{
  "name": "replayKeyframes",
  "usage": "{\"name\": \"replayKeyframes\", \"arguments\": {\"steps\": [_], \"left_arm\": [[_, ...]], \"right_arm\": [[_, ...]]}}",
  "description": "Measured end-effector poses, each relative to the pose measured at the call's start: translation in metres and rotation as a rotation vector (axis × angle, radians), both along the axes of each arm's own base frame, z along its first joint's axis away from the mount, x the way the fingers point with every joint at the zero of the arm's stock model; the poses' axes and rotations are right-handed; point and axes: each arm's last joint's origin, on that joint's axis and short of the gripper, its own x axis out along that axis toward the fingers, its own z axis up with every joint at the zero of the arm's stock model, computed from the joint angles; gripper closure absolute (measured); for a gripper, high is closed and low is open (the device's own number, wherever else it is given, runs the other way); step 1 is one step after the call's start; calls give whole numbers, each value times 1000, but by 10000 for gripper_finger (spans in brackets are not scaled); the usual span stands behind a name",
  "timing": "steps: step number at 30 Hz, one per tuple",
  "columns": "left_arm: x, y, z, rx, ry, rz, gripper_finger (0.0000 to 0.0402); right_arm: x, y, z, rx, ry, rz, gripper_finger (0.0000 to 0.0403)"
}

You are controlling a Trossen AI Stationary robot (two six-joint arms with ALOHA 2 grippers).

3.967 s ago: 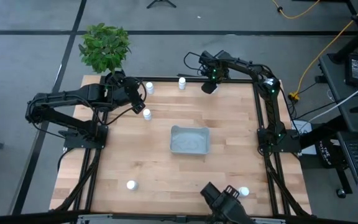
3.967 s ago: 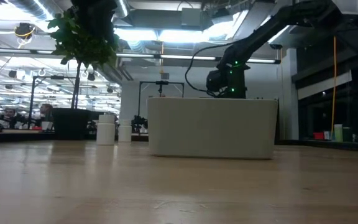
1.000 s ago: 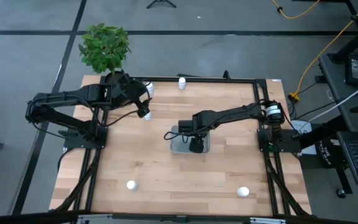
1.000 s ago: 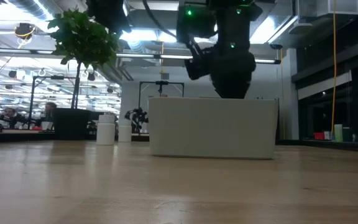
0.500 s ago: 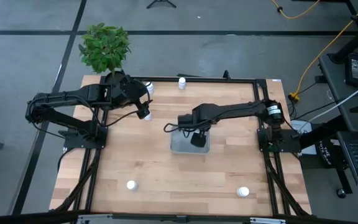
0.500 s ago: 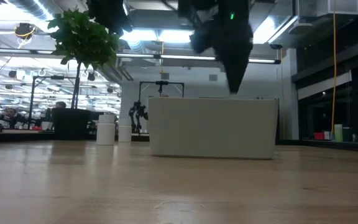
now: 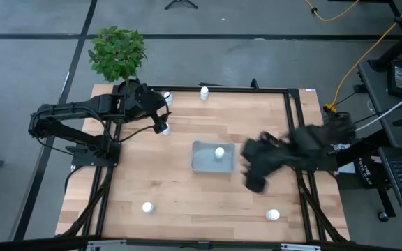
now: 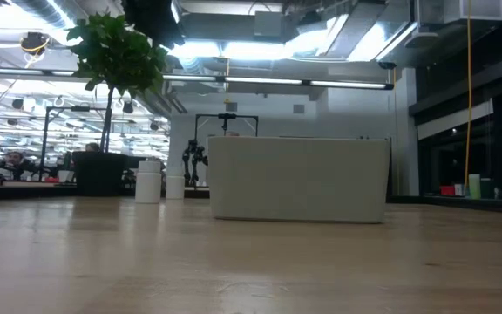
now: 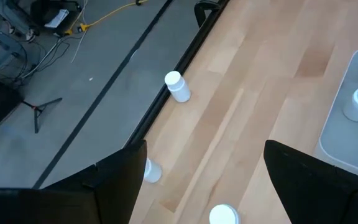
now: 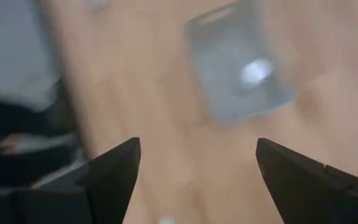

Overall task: Pick and place pill bottles into a basket
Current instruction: Put the white pill bottle into the gray bin

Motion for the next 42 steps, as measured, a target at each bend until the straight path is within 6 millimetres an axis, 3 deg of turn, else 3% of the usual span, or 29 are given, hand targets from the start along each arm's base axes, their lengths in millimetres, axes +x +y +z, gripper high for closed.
{"name": "replayKeyframes", "arguments": {"steps": [3, 7, 13, 18, 28, 42], "left_arm": [[0, 0, 0, 7, 1, -6, 84], [0, 0, 0, 36, 29, -36, 84], [0, 0, 0, 65, 58, -67, 84], [1, 0, 0, 71, 65, -73, 84], [1, 2, 0, 64, 78, -111, 84], [0, 3, 0, 45, 73, -121, 84]], "right_arm": [[-30, 26, 3, 42, 11, 90, 84], [-52, 55, -10, 40, 59, 153, 84], [-60, 84, -50, 41, 190, 4, 84], [-59, 93, -87, 87, 339, -239, 84], [-56, 103, -147, 238, 494, -559, 84], [-66, 104, -195, 253, 577, -675, 84]]}}
